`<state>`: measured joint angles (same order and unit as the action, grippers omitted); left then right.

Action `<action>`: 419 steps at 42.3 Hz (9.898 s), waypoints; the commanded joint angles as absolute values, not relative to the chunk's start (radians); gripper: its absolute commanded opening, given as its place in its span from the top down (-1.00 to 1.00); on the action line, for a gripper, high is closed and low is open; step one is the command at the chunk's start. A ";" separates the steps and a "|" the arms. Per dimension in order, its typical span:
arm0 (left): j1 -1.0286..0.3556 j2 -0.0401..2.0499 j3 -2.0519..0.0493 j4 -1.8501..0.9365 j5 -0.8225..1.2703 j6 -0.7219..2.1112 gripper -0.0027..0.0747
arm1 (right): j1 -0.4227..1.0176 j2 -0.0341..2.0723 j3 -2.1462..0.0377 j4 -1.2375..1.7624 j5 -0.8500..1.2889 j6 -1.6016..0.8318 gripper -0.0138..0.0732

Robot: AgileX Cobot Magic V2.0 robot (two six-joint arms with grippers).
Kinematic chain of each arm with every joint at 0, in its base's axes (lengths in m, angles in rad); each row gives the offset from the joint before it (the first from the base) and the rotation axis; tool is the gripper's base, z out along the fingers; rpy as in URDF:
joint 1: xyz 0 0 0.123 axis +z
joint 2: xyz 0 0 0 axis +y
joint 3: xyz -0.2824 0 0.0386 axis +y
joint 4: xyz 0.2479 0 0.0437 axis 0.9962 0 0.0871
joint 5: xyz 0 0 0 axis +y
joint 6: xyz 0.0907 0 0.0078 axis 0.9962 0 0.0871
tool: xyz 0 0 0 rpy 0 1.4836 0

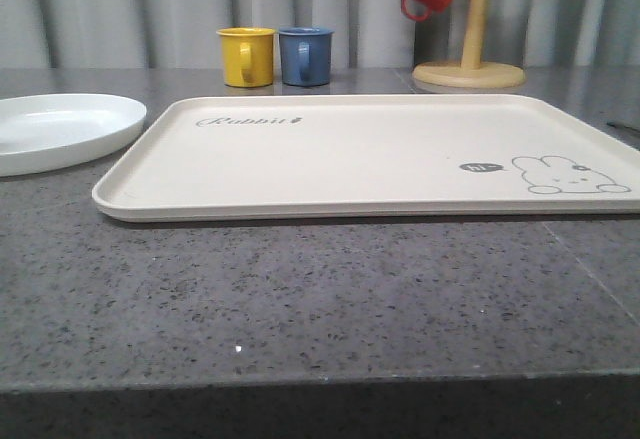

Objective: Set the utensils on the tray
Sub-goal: 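Grasp the rim of the white plate with the left gripper, then lift the plate and set it down on the cream tray, then open the left gripper and raise it away from the plate, then grasp the silver fork with the right gripper, then lower the fork onto the tray beside the plate and release, then grasp the metal chopsticks with the right gripper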

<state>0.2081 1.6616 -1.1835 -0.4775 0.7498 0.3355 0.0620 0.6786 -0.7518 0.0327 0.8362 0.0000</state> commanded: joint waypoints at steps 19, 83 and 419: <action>0.204 1.579 -1.356 -0.519 0.865 0.344 0.98 | 0.055 0.683 -0.786 0.024 0.770 0.000 -0.44; -0.255 1.783 -1.470 -0.545 0.828 0.342 -0.09 | 0.055 0.683 -0.786 0.024 0.770 0.000 -0.44; -0.794 0.776 -0.921 0.130 0.699 -0.062 -0.21 | 0.028 1.706 -1.608 0.133 1.337 -0.118 0.60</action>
